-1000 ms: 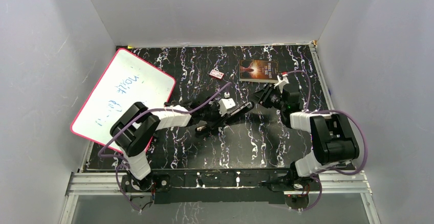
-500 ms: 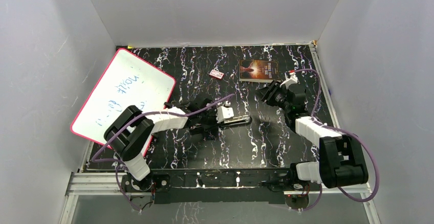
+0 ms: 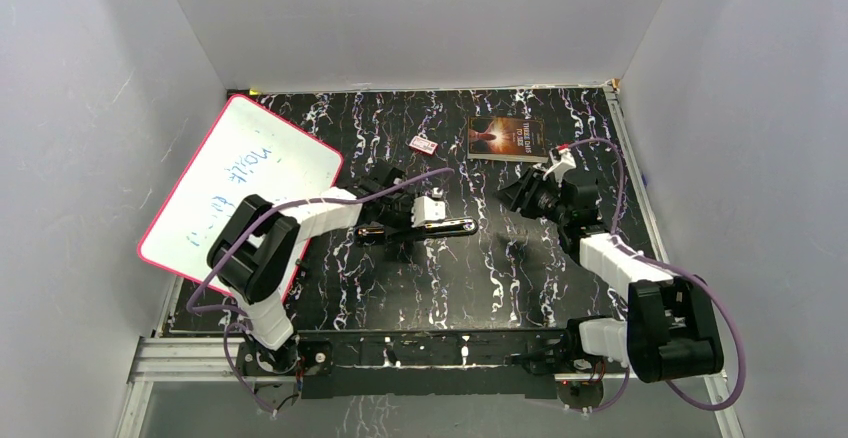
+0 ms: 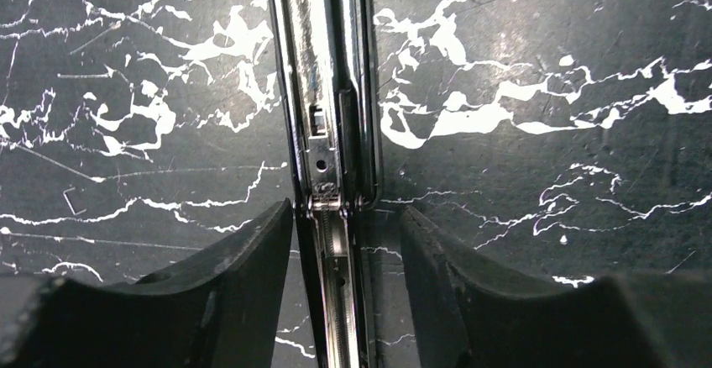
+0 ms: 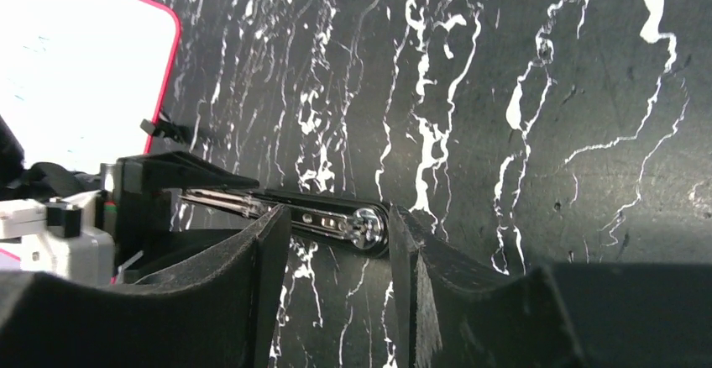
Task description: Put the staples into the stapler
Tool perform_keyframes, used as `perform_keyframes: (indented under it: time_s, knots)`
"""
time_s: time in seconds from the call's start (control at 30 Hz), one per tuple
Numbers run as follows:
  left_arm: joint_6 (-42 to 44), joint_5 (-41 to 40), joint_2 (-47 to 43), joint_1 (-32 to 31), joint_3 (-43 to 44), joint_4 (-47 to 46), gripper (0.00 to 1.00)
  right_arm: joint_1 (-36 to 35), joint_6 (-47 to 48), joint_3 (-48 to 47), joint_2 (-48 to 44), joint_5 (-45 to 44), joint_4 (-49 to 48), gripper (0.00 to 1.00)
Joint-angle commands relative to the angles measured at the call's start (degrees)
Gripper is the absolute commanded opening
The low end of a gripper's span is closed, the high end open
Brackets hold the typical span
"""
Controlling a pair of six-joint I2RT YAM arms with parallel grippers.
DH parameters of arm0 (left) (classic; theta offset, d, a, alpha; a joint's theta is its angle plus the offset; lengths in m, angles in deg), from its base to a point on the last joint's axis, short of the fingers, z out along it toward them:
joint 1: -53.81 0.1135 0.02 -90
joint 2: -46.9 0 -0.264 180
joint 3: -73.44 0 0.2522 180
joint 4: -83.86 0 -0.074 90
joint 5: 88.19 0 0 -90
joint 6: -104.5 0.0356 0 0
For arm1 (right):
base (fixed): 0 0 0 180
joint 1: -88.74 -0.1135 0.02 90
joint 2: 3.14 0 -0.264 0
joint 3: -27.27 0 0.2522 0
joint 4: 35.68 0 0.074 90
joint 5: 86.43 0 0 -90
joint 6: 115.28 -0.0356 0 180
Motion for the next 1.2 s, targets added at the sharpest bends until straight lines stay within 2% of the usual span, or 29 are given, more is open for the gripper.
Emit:
perform_keyframes:
  time_s: [0.0,0.17,0.27,0.33,0.43,0.6,0.77,0.9,1.17]
  knots:
    - [0.61,4.48,-1.47,-0.42,0.15,-0.98,0.53,-0.03,2.43,-2.29,2.88,1.43,2.89,0.55]
    - [-2.74,1.95,-5.72,-0.5,-2.82,-5.41,0.59,-3.07,2.04,-7.11,9.83,-0.19,3.83,0.54]
    - [-9.8,-0.05,-13.42,-0.34,-8.44,-12.02,0.64,-9.36,3.16,-15.0,18.79,-6.0,7.83,0.53]
    - [-16.39,-3.03,-20.92,-0.29,-13.23,-17.66,0.71,-12.17,4.41,-20.06,23.34,-9.91,10.49,0.53]
    - [-19.77,-4.28,-27.59,-0.25,-16.97,-19.45,0.74,-14.84,6.52,-23.83,26.76,-14.1,14.54,0.51]
    - [-24.27,-7.23,-34.03,-0.25,-19.38,-18.1,0.75,-17.94,7.67,-25.3,27.97,-21.26,18.85,0.45]
    - [-35.14,-10.59,-36.86,-0.25,-18.92,-14.57,0.77,-20.38,8.05,-24.9,28.07,-24.86,22.08,0.42]
    - [-47.51,-17.07,-38.2,-0.3,-18.35,-12.81,0.79,-21.83,7.29,-23.43,26.75,-24.53,22.99,0.42]
    - [-67.42,-23.51,-35.36,-0.25,-14.91,-5.16,0.81,-25.29,2.35,-19.39,23.17,-20.85,23.77,0.41]
